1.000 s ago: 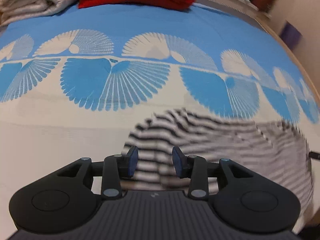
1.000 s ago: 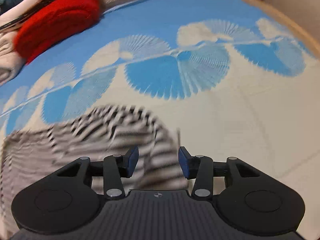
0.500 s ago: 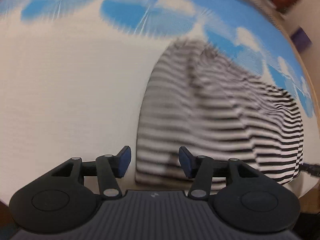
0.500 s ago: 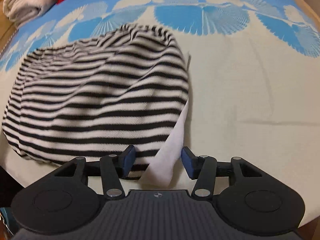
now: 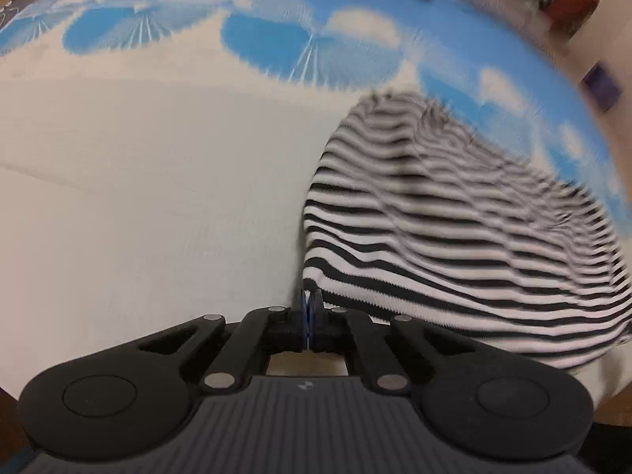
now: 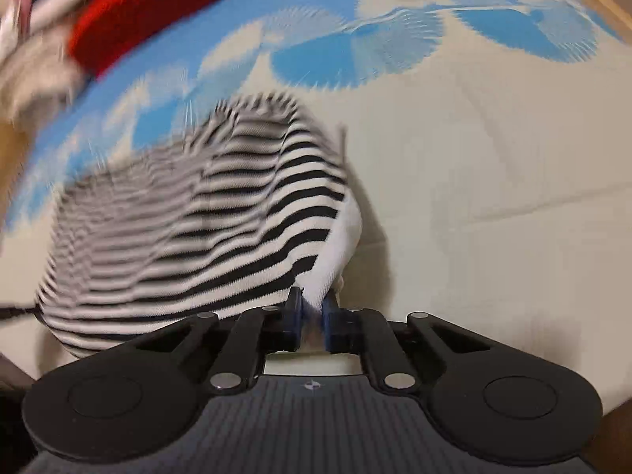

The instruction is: Fold small clothes

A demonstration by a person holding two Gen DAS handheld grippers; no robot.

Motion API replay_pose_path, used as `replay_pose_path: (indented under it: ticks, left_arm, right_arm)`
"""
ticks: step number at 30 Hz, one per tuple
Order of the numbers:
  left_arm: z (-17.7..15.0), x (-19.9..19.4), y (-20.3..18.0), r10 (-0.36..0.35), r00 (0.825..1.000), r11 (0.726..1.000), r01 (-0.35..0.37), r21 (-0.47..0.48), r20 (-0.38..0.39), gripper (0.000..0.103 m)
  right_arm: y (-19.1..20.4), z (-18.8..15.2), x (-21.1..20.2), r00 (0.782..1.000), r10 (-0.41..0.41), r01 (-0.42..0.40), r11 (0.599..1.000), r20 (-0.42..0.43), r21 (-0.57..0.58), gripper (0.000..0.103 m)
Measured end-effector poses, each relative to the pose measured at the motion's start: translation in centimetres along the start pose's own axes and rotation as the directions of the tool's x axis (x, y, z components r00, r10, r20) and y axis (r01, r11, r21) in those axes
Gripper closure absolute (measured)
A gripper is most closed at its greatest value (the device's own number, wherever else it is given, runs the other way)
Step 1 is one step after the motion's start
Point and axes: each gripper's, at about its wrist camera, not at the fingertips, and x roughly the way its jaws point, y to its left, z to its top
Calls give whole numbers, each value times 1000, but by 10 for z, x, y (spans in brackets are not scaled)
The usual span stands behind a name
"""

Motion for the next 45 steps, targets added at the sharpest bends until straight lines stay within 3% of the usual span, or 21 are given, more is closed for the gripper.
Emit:
replay_pose_path:
  ticks: [3, 6, 7, 10, 12, 14, 17, 19, 20, 21, 23, 24, 27, 33, 37, 40, 45]
  left_arm:
    - [-14, 11, 8, 8, 993, 1000, -5, 25, -114, 102]
    - [-25, 23, 7, 158, 972, 983, -139, 118, -175, 103]
    - [-24, 23, 11, 166, 970, 983, -149, 104, -175, 103]
    - [-15, 3, 11, 48, 994, 998, -45, 31, -93, 102]
    - [-11, -9, 3, -16, 999, 999, 18, 37, -32, 99]
    - [-11, -14, -11, -75, 997, 996, 75, 57, -9, 94]
    - [-15, -9, -38, -117, 993, 984, 117, 137, -11, 88]
    - [-16, 3, -58, -122, 991, 974, 129, 188, -49, 75]
    - [-16, 16, -68, -100, 992, 970, 114, 213, -78, 62]
    - [-19, 27, -72, -43, 993, 967, 70, 247, -113, 52]
    - [-27, 52, -77, 114, 976, 953, -54, 299, -188, 43]
    - [-25, 56, -75, 141, 971, 957, -83, 279, -195, 38]
    - [-16, 43, -73, 131, 981, 974, -99, 206, -146, 40]
    - [-4, 14, -81, 114, 993, 983, -116, 142, 22, 40]
    - [3, 4, -86, 103, 990, 991, -111, 79, 93, 40]
    - [7, -7, -93, 69, 984, 994, -82, 71, 164, 40]
    - [2, -18, -111, 67, 959, 983, -111, 147, 275, 36]
  right_arm:
    - [-6, -8, 2, 999, -18, 18, 1000, -50, -19, 95]
    - [2, -20, 25, 981, -115, 101, 990, -154, -95, 95]
    - [5, -23, 29, 976, -143, 125, 986, -167, -111, 94]
    - [13, -17, 27, 976, -180, 168, 980, -121, -105, 87]
    - [22, -13, 18, 974, -221, 215, 969, -39, -123, 78]
    - [32, -11, 9, 972, -230, 233, 961, 38, -147, 76]
    - [43, -8, 7, 987, -144, 155, 974, 74, -168, 75]
    - [53, -9, 16, 994, -101, 108, 970, 42, -220, 62]
    - [56, -13, 25, 994, -109, 104, 963, -6, -250, 51]
    - [58, -17, 38, 987, -150, 130, 951, -53, -281, 51]
    - [59, -27, 61, 952, -279, 219, 909, -128, -355, 49]
    - [59, -29, 66, 941, -310, 241, 897, -138, -372, 44]
    - [58, -22, 60, 946, -297, 243, 914, -127, -325, 44]
    - [58, -9, 38, 962, -272, 265, 926, 11, -271, 46]
    - [59, -7, 49, 929, -371, 362, 891, 23, -275, 50]
    - [74, -8, 30, 919, -361, 392, 883, 160, -258, 50]
    - [109, -21, -8, 909, -228, 324, 913, 348, -247, 49]
